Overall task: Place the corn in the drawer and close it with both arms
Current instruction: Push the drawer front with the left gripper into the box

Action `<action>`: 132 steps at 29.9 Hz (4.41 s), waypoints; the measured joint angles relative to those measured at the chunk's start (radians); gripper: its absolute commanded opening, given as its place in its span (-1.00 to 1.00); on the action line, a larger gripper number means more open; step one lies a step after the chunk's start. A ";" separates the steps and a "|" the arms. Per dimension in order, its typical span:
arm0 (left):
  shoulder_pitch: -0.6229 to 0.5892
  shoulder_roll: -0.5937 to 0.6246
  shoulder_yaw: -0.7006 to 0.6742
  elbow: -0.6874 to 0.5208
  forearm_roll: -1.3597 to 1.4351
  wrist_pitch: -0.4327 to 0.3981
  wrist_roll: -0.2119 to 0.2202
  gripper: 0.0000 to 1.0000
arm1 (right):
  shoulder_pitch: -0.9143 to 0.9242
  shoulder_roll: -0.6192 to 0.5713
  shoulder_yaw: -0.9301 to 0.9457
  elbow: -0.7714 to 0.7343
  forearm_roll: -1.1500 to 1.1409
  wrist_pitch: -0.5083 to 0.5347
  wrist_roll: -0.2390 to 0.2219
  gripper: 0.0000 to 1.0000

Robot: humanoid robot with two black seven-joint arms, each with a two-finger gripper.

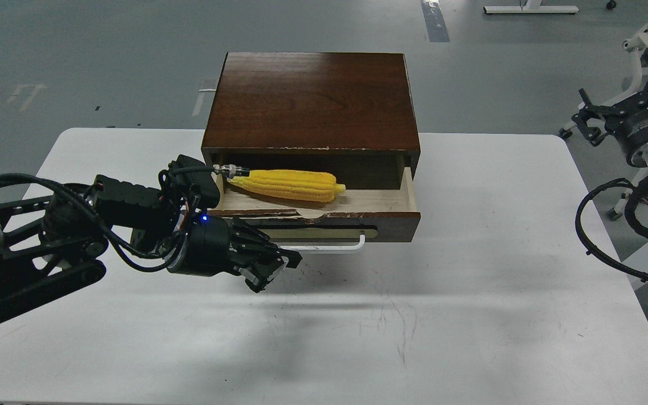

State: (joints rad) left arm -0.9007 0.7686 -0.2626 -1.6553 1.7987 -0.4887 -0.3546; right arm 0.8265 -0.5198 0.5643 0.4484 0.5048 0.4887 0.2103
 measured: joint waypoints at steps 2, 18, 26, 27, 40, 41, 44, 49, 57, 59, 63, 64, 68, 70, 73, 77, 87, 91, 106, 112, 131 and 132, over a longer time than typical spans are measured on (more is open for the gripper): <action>0.000 0.000 0.000 0.000 0.003 0.000 0.001 -1.00 | 0.000 0.000 0.000 -0.005 0.000 0.000 0.000 1.00; -0.001 0.002 0.000 0.046 0.034 0.000 0.008 -1.00 | 0.001 0.004 0.005 -0.007 0.000 0.000 0.006 1.00; -0.003 -0.007 -0.004 0.069 0.032 0.000 0.009 -1.00 | 0.002 0.004 0.006 -0.007 0.000 0.000 0.006 1.00; -0.003 -0.008 -0.006 0.074 0.032 0.000 0.009 -1.00 | 0.002 0.004 0.006 -0.007 0.000 0.000 0.006 1.00; -0.011 -0.020 -0.008 0.126 0.023 0.000 0.008 -1.00 | 0.008 0.004 0.004 -0.008 -0.002 0.000 0.005 1.00; -0.011 -0.021 -0.008 0.130 0.021 0.000 0.008 -1.00 | 0.009 0.004 0.004 -0.008 -0.002 0.000 0.005 1.00; -0.011 -0.031 -0.008 0.146 0.020 0.000 0.008 -1.00 | 0.011 0.003 0.004 -0.008 -0.002 0.000 0.005 1.00; -0.015 -0.050 -0.008 0.171 0.017 0.000 0.007 -1.00 | 0.011 0.000 0.005 -0.008 -0.002 0.000 0.005 1.00; -0.017 -0.071 -0.010 0.185 0.015 0.000 0.006 -1.00 | 0.010 -0.002 0.004 -0.020 -0.002 0.000 0.006 1.00; -0.017 -0.078 -0.011 0.193 0.015 0.000 0.006 -1.00 | 0.010 -0.002 0.004 -0.020 -0.002 0.000 0.006 1.00; -0.019 -0.083 -0.015 0.207 0.014 0.000 0.006 -1.00 | 0.010 -0.002 0.004 -0.020 -0.002 0.000 0.006 1.00; -0.019 -0.083 -0.016 0.209 0.014 0.000 0.006 -1.00 | 0.010 -0.002 0.004 -0.021 -0.002 0.000 0.006 1.00; -0.026 -0.083 -0.021 0.215 0.013 0.000 0.010 -1.00 | 0.010 -0.002 0.005 -0.021 -0.002 0.000 0.006 1.00; -0.032 -0.083 -0.021 0.214 0.010 0.000 0.008 -1.00 | 0.010 -0.002 0.005 -0.021 -0.002 0.000 0.006 1.00; -0.043 -0.082 -0.021 0.214 -0.006 0.000 0.005 -1.00 | 0.010 -0.002 0.004 -0.020 -0.002 0.000 0.006 1.00; -0.053 -0.082 -0.020 0.229 -0.020 0.000 0.006 -1.00 | 0.010 -0.002 0.004 -0.021 -0.002 0.000 0.006 1.00; -0.055 -0.087 -0.018 0.254 -0.022 0.000 0.006 -1.00 | 0.010 0.000 0.003 -0.020 -0.002 0.000 0.006 1.00; -0.059 -0.105 -0.018 0.281 -0.023 0.000 0.005 -1.00 | 0.011 -0.001 0.003 -0.020 -0.002 0.000 0.006 1.00; -0.075 -0.150 -0.019 0.347 -0.024 0.000 0.000 -1.00 | 0.012 -0.003 0.003 -0.022 -0.002 0.000 0.006 1.00; -0.085 -0.151 -0.020 0.356 -0.025 0.000 -0.002 -1.00 | 0.012 -0.003 0.002 -0.022 -0.002 0.000 0.006 1.00; -0.108 -0.167 -0.019 0.413 -0.047 0.000 -0.002 -1.00 | 0.012 -0.003 0.003 -0.022 -0.002 0.000 0.007 1.00; -0.109 -0.168 -0.018 0.419 -0.051 0.000 -0.002 -1.00 | 0.012 -0.003 0.003 -0.022 -0.002 0.000 0.007 1.00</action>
State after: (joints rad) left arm -1.0101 0.6011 -0.2810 -1.2366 1.7479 -0.4886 -0.3567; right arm 0.8389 -0.5230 0.5676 0.4263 0.5031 0.4887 0.2174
